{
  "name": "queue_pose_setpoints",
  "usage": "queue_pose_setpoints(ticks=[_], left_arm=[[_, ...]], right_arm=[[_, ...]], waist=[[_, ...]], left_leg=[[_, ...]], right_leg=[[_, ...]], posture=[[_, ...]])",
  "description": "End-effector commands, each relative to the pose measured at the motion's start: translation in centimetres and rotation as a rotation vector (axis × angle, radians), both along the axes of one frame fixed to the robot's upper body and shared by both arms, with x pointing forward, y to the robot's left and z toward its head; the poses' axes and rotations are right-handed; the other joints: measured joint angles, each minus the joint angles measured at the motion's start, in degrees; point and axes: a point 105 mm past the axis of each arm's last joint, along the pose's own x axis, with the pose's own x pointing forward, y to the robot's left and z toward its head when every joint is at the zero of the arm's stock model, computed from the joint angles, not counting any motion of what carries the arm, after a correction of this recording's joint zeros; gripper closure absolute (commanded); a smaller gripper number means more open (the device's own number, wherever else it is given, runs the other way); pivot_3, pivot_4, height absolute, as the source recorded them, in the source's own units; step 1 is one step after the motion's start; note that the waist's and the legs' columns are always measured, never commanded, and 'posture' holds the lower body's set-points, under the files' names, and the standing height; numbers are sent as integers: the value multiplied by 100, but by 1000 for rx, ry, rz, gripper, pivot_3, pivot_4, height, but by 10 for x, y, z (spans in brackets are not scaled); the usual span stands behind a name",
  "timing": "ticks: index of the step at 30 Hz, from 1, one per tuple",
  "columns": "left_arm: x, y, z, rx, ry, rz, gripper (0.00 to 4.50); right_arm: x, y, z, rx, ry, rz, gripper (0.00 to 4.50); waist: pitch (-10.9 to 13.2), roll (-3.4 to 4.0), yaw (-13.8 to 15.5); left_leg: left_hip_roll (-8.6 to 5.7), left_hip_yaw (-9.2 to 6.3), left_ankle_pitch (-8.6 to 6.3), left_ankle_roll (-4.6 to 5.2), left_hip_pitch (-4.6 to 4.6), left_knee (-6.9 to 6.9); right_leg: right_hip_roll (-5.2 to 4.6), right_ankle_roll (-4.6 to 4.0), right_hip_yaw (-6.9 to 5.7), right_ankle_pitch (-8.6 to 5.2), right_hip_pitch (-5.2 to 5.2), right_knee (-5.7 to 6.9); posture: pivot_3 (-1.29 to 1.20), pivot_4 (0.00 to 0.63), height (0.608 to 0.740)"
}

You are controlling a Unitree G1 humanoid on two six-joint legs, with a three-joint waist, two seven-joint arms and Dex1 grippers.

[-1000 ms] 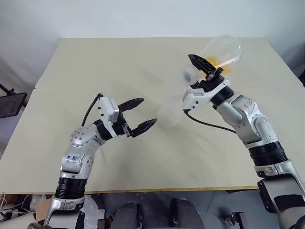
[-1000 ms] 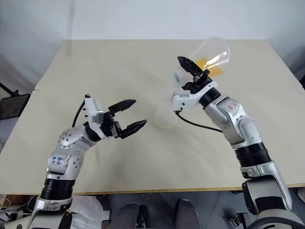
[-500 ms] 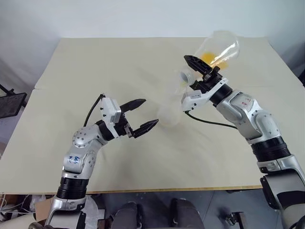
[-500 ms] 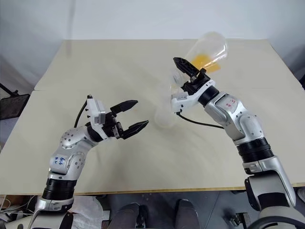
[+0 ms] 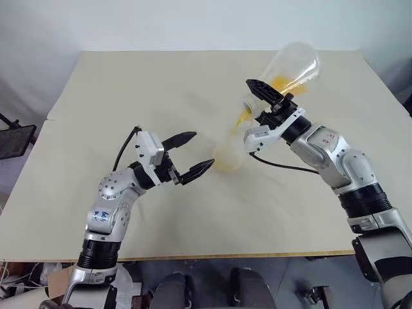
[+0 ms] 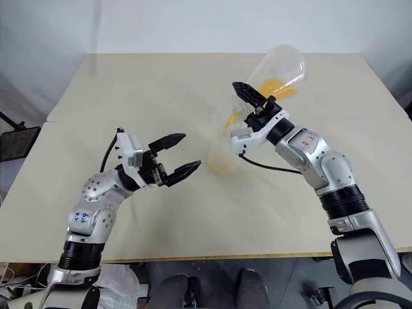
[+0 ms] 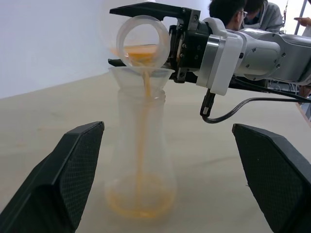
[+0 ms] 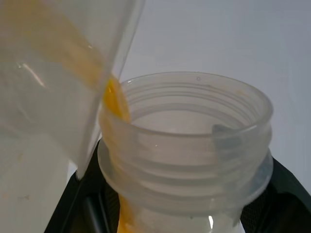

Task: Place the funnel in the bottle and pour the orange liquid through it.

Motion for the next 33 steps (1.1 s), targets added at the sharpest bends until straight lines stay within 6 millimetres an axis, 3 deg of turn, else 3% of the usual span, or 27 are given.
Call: queue_pose_setpoints(ticks=[1,33], left_arm=[[-4,-5,8,-5,-47,-15,0],[-2,-8,11,-20,-60,-10,0]], right_arm=[[-8,-1,25,13,-95,16,1999],[-8,1,31,-19,-155,20,1999]], waist=[[0,0,1],[0,0,0]], left_leg=[[0,0,0,0,0,0],[0,0,0,0,-1,0]], right_leg=[[0,0,0,0,0,0],[0,0,-1,0,0,-2]], posture=[[0,150,740],[0,150,740]])
